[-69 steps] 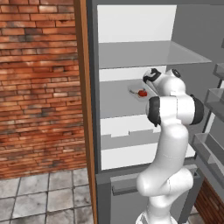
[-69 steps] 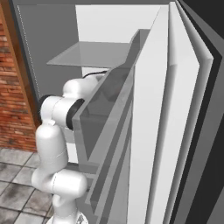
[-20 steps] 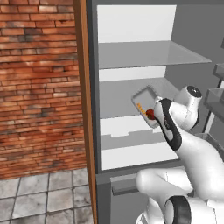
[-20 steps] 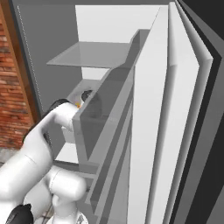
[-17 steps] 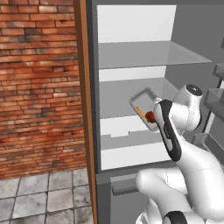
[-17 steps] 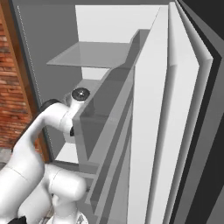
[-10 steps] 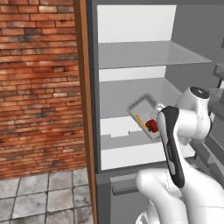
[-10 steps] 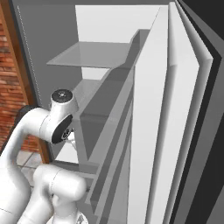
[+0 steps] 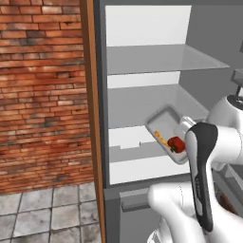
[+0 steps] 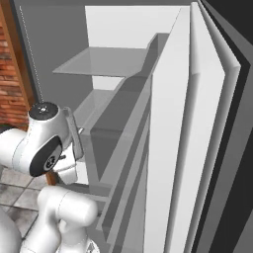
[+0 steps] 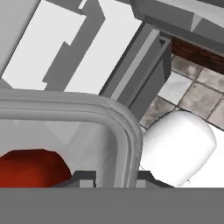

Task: Place the tupperware containing the shrimp and bell pepper meal in the microwave. Close the microwave door and press the start button to reheat the meal.

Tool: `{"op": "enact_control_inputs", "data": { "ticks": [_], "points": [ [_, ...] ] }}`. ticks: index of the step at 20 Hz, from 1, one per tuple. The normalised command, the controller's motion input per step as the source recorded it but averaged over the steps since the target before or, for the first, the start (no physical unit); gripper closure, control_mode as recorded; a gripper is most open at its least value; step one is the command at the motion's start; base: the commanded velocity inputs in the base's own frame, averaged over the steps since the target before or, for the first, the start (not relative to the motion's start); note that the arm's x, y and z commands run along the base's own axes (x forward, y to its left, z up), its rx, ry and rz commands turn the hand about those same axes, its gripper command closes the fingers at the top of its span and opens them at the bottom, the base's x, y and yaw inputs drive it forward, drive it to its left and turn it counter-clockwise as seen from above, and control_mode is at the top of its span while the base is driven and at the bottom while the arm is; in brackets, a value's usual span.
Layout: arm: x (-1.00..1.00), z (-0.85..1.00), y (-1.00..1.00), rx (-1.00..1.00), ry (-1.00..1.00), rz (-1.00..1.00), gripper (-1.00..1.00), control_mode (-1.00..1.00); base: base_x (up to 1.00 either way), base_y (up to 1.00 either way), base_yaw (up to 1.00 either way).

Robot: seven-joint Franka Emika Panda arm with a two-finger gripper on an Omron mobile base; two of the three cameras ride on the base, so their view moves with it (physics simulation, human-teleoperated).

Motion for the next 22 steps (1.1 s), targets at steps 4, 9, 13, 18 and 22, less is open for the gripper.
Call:
{"op": "enact_control_inputs", "data": {
  "ticks": [4, 9, 13, 18, 22],
  "points": [
    [-0.16, 0.68, -0.02, 0.00, 0.16, -0.07, 1.00, -1.00, 0.00, 0.00, 0.00],
    [-0.01, 0.27, 0.00, 0.00, 0.09, -0.01, 1.00, -1.00, 0.00, 0.00, 0.00],
    [0.00, 0.00, 0.00, 0.00, 0.00, 0.00, 1.00, -1.00, 0.00, 0.00, 0.00],
    [0.00, 0.00, 0.00, 0.00, 0.00, 0.00, 1.00, 1.00, 0.00, 0.00, 0.00],
    [0.00, 0.00, 0.00, 0.00, 0.00, 0.00, 1.00, 1.00, -0.09, 0.11, 0.00]
  ]
}}
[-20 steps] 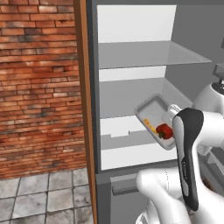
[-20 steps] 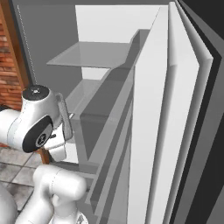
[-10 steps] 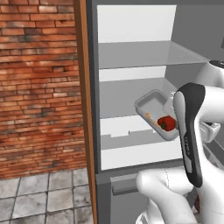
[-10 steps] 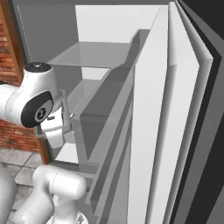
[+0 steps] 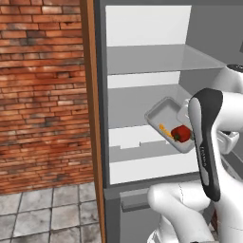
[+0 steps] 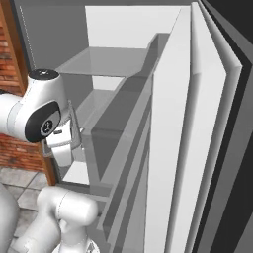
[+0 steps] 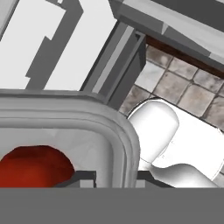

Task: Place the tupperware containing the shrimp and bell pepper meal in the microwave. Close the microwave door and press the start button to reheat the meal.

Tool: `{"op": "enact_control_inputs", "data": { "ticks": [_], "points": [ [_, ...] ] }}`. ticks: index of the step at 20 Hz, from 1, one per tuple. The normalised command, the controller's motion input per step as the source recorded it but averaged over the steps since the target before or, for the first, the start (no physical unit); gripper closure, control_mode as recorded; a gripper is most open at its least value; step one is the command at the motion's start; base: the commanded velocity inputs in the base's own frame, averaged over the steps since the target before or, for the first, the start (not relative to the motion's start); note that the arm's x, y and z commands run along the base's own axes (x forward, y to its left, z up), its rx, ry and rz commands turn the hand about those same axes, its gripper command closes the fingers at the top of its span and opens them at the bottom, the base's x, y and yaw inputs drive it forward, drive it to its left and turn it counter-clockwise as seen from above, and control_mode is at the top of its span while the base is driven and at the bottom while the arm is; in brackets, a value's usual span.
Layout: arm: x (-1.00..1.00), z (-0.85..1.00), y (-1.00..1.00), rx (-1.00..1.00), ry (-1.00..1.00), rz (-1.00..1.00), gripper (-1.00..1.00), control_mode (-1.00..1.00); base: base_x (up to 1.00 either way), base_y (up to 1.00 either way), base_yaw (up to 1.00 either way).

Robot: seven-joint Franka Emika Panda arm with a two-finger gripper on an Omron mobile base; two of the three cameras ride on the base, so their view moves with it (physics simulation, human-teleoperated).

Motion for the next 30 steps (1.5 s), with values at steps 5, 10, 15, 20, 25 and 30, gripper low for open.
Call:
{"op": "enact_control_inputs", "data": {
  "ticks": [5, 10, 15, 20, 25, 30],
  "points": [
    [0.00, 0.00, 0.00, 0.00, 0.00, 0.00, 1.00, 1.00, -0.08, 0.55, -0.01],
    [0.00, 0.00, 0.00, 0.00, 0.00, 0.00, 1.00, 1.00, -0.06, 0.67, -0.11],
    [0.00, 0.00, 0.00, 0.00, 0.00, 0.00, 1.00, 1.00, -0.66, 0.14, -0.25],
    [0.00, 0.00, 0.00, 0.00, 0.00, 0.00, 1.00, 1.00, -1.00, 0.00, -0.38],
    [0.00, 0.00, 0.00, 0.00, 0.00, 0.00, 1.00, 1.00, -1.00, 0.06, -0.46],
    [0.00, 0.00, 0.00, 0.00, 0.00, 0.00, 1.00, 1.00, -0.87, 0.32, -0.47]
  ]
}}
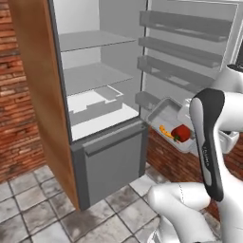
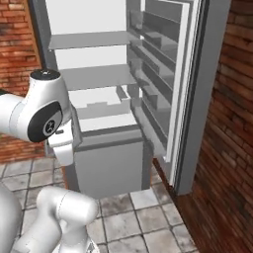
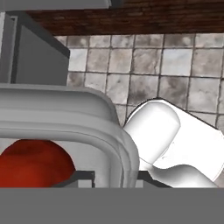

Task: Place the tupperware containing the shrimp and bell pepper meal in the microwave. Close the microwave door and press the start button to reheat the meal.

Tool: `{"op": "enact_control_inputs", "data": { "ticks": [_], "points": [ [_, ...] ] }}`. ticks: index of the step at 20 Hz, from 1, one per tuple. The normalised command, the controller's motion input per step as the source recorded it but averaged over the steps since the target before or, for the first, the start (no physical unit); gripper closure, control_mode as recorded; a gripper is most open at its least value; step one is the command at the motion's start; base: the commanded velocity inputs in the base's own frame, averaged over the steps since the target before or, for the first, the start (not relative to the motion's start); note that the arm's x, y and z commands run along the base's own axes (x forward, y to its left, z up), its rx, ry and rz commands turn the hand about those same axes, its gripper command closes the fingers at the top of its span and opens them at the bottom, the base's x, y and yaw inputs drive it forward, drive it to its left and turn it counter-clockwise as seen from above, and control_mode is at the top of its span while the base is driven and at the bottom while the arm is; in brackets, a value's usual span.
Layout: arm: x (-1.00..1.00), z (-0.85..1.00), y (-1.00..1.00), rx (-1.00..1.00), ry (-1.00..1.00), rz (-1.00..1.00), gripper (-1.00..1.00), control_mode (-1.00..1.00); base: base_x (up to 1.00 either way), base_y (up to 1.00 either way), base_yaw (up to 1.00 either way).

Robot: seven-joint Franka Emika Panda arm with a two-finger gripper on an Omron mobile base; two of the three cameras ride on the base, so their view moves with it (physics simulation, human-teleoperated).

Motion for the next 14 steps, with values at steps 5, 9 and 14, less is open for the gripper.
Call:
{"op": "enact_control_inputs", "data": {
  "ticks": [5, 9, 14],
  "points": [
    [0.00, 0.00, 0.00, 0.00, 0.00, 0.00, 1.00, 1.00, -0.72, 0.49, -0.48],
    [0.00, 0.00, 0.00, 0.00, 0.00, 0.00, 1.00, 1.00, -0.73, 0.54, -0.48],
    [0.00, 0.00, 0.00, 0.00, 0.00, 0.00, 1.00, 1.00, -0.70, 0.51, -0.47]
  ]
}}
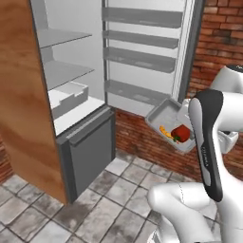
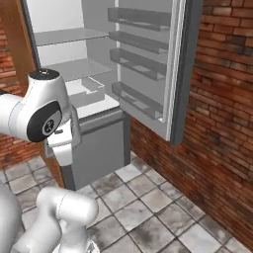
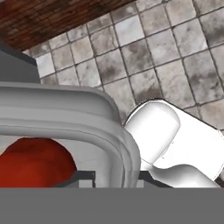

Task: Place the tupperware containing the shrimp and bell pepper meal in the microwave. Close the microwave door and press the start button to reheat the meal.

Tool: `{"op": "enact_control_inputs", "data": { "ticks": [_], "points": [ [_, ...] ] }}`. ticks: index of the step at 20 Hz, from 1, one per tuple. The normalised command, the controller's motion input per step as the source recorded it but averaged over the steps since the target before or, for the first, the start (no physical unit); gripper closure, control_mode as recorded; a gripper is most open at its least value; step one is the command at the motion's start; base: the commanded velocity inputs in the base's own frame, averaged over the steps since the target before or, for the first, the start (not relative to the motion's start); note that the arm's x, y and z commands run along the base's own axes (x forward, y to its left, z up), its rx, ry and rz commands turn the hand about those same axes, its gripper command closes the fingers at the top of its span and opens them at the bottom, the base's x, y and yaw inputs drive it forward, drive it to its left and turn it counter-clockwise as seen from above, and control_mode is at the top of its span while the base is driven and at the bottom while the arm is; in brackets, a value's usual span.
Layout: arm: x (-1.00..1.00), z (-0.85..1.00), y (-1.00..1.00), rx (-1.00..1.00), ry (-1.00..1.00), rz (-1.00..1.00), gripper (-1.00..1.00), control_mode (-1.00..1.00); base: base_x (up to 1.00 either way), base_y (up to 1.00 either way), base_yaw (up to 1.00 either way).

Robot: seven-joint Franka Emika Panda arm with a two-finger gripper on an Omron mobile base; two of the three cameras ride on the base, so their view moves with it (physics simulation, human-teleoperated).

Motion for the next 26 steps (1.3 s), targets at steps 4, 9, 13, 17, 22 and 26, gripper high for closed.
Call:
{"op": "enact_control_inputs", "data": {
  "ticks": [4, 9, 13, 17, 22, 26],
  "points": [
    [0.00, 0.00, 0.00, 0.00, 0.00, 0.00, 1.00, 1.00, -0.58, 0.41, -0.48],
    [0.00, 0.00, 0.00, 0.00, 0.00, 0.00, 1.00, 1.00, -0.32, 0.20, -0.66],
    [0.00, 0.00, 0.00, 0.00, 0.00, 0.00, 1.00, 1.00, -0.13, 0.19, -0.82],
    [0.00, 0.00, 0.00, 0.00, 0.00, 0.00, 1.00, 1.00, -0.15, 0.16, -0.86],
    [0.00, 0.00, 0.00, 0.00, 0.00, 0.00, 1.00, 1.00, -0.34, 0.04, -0.87],
    [0.00, 0.00, 0.00, 0.00, 0.00, 0.00, 1.00, 1.00, -0.40, 0.04, -0.89]
  ]
}}
